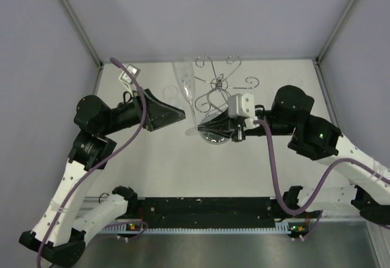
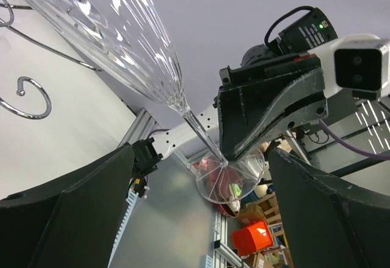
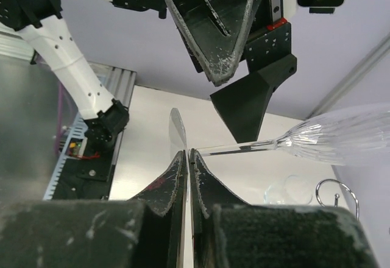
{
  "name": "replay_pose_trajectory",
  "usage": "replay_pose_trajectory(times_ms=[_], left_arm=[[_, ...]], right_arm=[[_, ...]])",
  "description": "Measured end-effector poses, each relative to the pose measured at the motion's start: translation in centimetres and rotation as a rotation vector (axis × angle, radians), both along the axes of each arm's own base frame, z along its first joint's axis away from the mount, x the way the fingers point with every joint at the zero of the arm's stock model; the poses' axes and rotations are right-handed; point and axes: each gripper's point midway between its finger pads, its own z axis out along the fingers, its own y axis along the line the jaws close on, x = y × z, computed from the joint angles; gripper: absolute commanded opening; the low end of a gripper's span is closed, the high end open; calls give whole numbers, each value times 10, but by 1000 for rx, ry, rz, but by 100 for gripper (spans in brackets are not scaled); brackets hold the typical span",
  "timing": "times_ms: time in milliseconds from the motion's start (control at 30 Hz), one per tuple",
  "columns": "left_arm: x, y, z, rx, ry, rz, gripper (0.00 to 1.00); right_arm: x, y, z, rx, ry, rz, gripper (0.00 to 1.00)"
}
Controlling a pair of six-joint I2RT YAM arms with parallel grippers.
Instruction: Take the wine glass off the wine glass rack
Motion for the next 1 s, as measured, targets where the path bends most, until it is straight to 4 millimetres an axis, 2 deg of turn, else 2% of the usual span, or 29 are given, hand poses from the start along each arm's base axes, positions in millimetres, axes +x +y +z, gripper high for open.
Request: replay_pose_trajectory(times_ms=[200, 467, 700, 1000], left_arm=[[4, -1, -6, 4, 24, 8, 98], [7, -1, -10, 6, 37, 15, 92], [9, -3, -12, 8, 44, 14, 76], [11, -3, -12, 11, 39, 16, 49]], right_arm=[[2, 18, -9, -27, -85, -60, 0], [19, 36, -25, -61, -162, -161, 0], [24, 47, -25, -54, -216, -212, 0], [19, 54, -22, -43, -266, -227, 0]])
